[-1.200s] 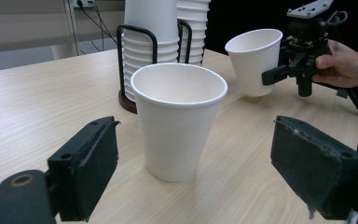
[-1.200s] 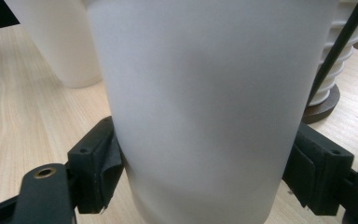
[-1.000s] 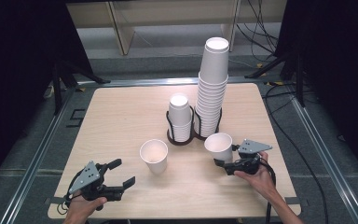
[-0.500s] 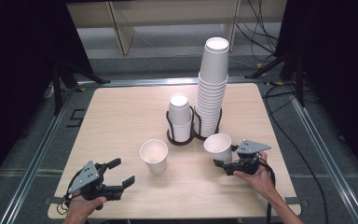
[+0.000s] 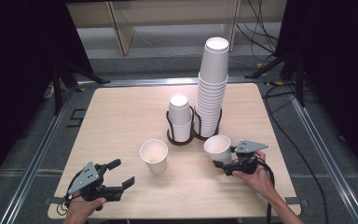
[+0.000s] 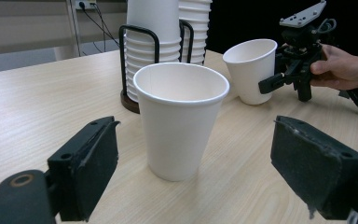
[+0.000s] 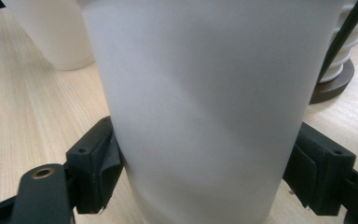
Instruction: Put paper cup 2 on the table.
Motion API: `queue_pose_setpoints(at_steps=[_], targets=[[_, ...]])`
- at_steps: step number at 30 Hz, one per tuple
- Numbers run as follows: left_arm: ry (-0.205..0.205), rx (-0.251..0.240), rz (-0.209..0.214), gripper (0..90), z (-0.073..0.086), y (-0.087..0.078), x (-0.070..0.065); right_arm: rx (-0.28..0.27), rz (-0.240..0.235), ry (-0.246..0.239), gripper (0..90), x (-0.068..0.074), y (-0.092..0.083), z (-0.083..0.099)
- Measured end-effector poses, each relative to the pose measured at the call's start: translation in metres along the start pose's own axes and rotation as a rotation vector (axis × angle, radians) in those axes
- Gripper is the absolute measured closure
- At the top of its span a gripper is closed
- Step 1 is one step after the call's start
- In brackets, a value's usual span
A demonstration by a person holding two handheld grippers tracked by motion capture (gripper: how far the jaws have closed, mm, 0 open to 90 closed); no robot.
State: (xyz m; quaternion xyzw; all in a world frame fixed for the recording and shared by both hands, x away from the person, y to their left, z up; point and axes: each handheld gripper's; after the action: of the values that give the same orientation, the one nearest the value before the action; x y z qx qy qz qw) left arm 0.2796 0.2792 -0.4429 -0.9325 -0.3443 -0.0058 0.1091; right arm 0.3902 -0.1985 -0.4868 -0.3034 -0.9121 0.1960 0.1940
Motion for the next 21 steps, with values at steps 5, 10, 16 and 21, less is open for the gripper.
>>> queue_pose_setpoints(at_steps=[5,10,16,21], targets=[[-0.003,-0.008,0.004,14.8,0.0,0.001,-0.001,0.02,0.005,0.011,18.8,0.002,-0.002,0.001],[0.0,0.003,0.009,14.8,0.0,0.0,-0.002,0.034,0.004,0.038,14.9,0.005,-0.004,0.002],[0.002,0.001,0.018,14.8,0.0,0.001,-0.003,0.03,0.011,0.009,14.9,0.003,-0.008,0.001],[0.003,0.004,0.018,14.8,0.0,0.0,-0.003,0.05,-0.003,0.036,15.0,0.005,-0.012,0.005]])
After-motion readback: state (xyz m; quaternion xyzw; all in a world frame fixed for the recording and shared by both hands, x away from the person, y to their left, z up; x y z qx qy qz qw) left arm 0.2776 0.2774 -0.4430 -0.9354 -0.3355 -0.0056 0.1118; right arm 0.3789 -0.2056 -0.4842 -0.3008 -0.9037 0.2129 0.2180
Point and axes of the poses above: each handheld gripper's, and its own axes: y roughly forward along the jaws, z roughly out of its underside, x roughly to its left, and after that the axes turned 10 degrees about y, right-handed
